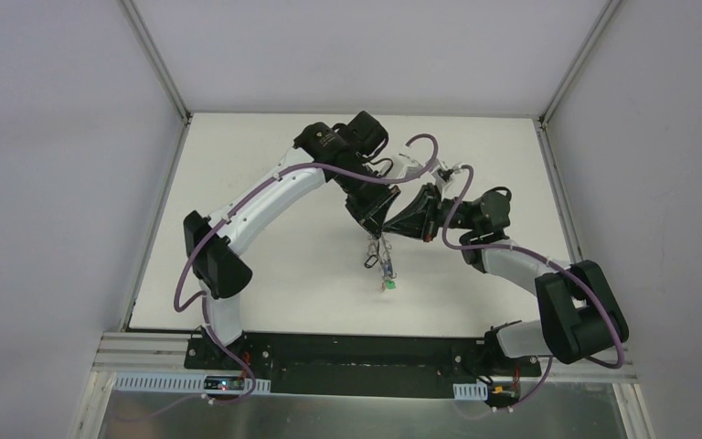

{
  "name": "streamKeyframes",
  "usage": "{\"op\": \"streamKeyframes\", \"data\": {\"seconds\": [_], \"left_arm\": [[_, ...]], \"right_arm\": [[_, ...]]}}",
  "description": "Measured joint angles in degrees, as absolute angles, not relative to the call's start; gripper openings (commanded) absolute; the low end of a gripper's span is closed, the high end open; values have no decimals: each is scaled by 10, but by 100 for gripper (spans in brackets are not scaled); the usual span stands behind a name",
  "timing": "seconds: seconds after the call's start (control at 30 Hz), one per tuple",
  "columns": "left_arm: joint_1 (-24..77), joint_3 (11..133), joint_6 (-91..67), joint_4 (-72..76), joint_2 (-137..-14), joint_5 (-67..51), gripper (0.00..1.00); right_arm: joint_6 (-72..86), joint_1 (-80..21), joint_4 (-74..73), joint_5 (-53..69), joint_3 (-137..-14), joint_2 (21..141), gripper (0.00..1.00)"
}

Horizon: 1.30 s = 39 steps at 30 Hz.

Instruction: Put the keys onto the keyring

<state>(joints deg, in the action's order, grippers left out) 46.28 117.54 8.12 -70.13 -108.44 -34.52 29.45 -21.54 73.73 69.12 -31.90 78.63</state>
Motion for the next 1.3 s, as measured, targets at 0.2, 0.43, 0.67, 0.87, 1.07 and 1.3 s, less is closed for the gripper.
{"op": "streamKeyframes", "data": {"seconds": [0.2, 0.43, 0.67, 0.87, 1.07, 1.3], "left_arm": [[434, 1053, 83, -564, -997, -368, 40], [413, 942, 78, -413, -912, -376, 43], [412, 903, 53, -332, -904, -406, 39], [412, 900, 29, -298, -905, -435, 23], [412, 888, 18, -280, -907, -451, 19], [404, 873, 1, -259, -907, -466, 20]], "right_arm": [[366, -202, 803, 663, -317, 788, 0], [415, -196, 833, 635, -310, 788, 0], [451, -182, 844, 611, -301, 788, 0], [466, -179, 847, 604, -301, 788, 0], [471, -174, 847, 602, -301, 792, 0], [474, -166, 848, 604, -301, 794, 0]]}}
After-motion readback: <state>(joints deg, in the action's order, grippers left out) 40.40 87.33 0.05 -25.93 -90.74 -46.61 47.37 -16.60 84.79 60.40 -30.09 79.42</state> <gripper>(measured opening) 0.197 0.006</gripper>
